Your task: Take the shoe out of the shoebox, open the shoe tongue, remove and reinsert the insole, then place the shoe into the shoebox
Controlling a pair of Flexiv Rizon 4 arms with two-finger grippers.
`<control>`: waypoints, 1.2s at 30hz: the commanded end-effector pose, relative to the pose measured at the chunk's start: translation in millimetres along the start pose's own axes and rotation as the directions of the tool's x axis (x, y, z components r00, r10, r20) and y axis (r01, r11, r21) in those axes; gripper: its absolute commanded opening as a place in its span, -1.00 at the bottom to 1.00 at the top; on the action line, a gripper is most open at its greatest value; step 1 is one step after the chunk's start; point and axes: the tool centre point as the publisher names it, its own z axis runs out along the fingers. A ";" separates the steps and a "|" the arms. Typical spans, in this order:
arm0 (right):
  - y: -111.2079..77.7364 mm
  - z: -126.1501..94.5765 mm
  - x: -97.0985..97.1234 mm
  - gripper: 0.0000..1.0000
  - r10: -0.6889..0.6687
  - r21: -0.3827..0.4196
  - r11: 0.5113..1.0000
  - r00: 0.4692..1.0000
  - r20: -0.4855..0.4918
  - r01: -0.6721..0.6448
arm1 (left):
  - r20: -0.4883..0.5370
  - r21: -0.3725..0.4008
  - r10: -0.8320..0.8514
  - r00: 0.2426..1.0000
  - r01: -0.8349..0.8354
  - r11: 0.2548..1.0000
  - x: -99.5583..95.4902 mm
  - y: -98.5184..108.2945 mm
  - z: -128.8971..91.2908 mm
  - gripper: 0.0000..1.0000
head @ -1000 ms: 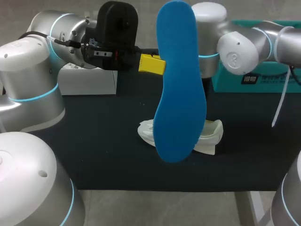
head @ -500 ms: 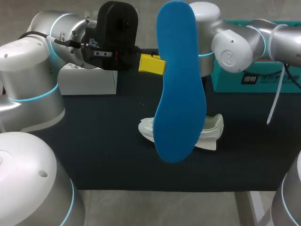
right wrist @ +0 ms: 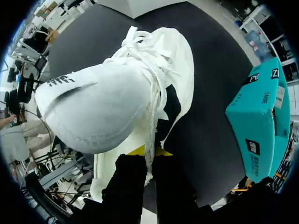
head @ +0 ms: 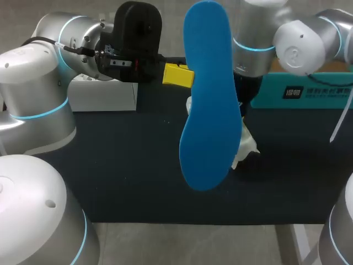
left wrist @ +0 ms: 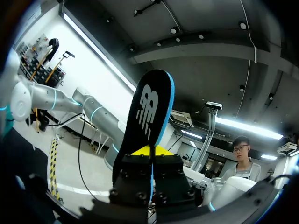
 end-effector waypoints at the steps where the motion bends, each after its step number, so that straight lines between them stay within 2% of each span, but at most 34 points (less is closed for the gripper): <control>1: 9.3 2.6 5.8 -1.00 0.625 -0.256 0.713 0.758 -0.188 -0.652 | -0.001 0.000 0.001 1.000 -0.001 1.000 -0.4 0.6 -0.2 -1.00; 3: 22.9 1.7 9.3 -1.00 0.686 -0.249 0.663 0.706 -0.176 -0.706 | -0.001 0.000 0.001 1.000 -0.001 1.000 -0.4 0.6 -0.2 -1.00; 6: 40.7 6.0 6.7 -1.00 0.719 -0.251 0.631 0.675 -0.165 -0.734 | -0.001 0.000 0.001 1.000 -0.001 1.000 -0.4 0.6 -0.2 -1.00; 9: 58.1 4.9 4.2 -1.00 0.723 -0.248 0.632 0.674 -0.151 -0.734 | -0.001 0.000 0.001 1.000 -0.001 1.000 -0.4 0.6 -0.2 -1.00; 13: 67.7 4.2 4.5 -1.00 0.711 -0.229 0.654 0.689 -0.139 -0.721 | -0.001 0.000 0.001 1.000 -0.001 1.000 -0.4 0.6 -0.2 -1.00; 21: 62.0 11.7 18.5 -1.00 0.727 -0.201 0.629 0.660 -0.189 -0.751 | -0.001 0.000 0.001 1.000 -0.001 1.000 -0.4 0.6 -0.2 -1.00; 26: 65.5 14.9 21.2 -1.00 0.680 -0.186 0.682 0.707 -0.195 -0.707 | -0.001 0.000 0.001 1.000 -0.001 1.000 -0.4 0.6 -0.2 -1.00; 32: 66.6 19.4 24.4 -1.00 0.680 -0.152 0.693 0.708 -0.188 -0.705 | -0.001 0.000 0.001 1.000 -0.001 1.000 -0.4 0.6 -0.2 -1.00; 36: 65.8 19.3 26.5 -1.00 0.637 -0.145 0.735 0.747 -0.188 -0.663 | -0.001 0.000 0.001 1.000 -0.001 1.000 -0.4 0.6 -0.2 -1.00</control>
